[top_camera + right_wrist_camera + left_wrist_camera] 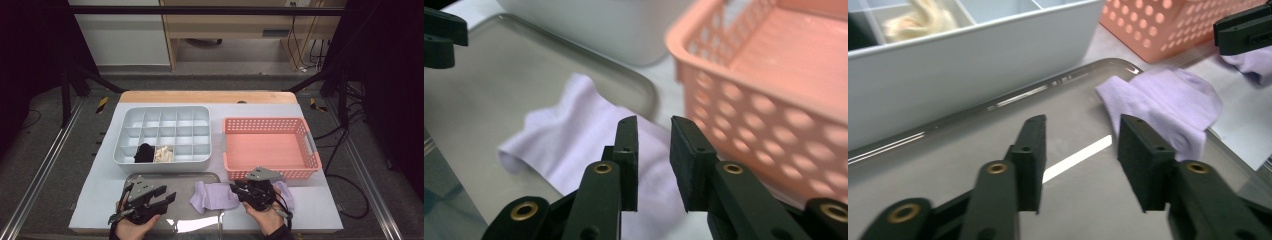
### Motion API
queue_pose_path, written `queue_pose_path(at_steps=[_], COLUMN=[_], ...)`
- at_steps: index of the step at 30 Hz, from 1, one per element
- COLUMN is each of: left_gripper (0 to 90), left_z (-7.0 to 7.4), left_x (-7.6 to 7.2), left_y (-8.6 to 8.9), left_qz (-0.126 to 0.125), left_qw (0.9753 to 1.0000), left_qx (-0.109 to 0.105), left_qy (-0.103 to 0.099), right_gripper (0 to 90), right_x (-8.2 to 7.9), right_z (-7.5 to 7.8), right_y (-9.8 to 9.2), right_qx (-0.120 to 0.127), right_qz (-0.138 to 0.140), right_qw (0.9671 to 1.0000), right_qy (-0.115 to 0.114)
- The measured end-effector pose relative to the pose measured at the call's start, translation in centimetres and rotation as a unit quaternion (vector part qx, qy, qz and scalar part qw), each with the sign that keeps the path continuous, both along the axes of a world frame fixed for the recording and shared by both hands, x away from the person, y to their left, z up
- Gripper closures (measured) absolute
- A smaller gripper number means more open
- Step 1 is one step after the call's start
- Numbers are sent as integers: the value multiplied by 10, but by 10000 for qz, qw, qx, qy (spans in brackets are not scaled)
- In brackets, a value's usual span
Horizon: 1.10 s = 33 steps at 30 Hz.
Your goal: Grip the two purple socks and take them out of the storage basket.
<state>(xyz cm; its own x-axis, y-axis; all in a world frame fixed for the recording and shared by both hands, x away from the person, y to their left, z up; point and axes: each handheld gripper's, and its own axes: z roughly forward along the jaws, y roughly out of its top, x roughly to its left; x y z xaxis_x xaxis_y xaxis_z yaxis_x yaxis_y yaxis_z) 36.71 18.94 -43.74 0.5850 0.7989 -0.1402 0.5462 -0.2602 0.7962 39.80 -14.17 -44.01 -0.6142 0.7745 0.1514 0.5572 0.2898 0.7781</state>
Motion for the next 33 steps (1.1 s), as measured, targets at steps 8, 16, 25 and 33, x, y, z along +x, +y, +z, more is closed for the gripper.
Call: queue_pose_path(at_steps=[8, 16, 25, 33], left_gripper=[643, 702, 891, 895], left_z=[-17, -36, -38, -38], left_x=[3, 7, 8, 7], left_y=[-28, -53, -54, -53], left_qz=[-123, -288, -208, -345], left_qw=[9993, 9974, 9965, 9967], left_qx=[327, 573, 779, 692], left_qy=[160, 323, 210, 230], right_gripper=[769, 784, 862, 885], right_x=[-6, -2, -1, -5], right_z=[-14, -29, -39, -34], right_y=[-15, -10, -6, -7], right_qx=[-52, -311, -369, -304], right_qz=[-136, -195, -180, -145], right_qw=[9997, 9986, 9978, 9981], right_qy=[181, 368, 521, 518])
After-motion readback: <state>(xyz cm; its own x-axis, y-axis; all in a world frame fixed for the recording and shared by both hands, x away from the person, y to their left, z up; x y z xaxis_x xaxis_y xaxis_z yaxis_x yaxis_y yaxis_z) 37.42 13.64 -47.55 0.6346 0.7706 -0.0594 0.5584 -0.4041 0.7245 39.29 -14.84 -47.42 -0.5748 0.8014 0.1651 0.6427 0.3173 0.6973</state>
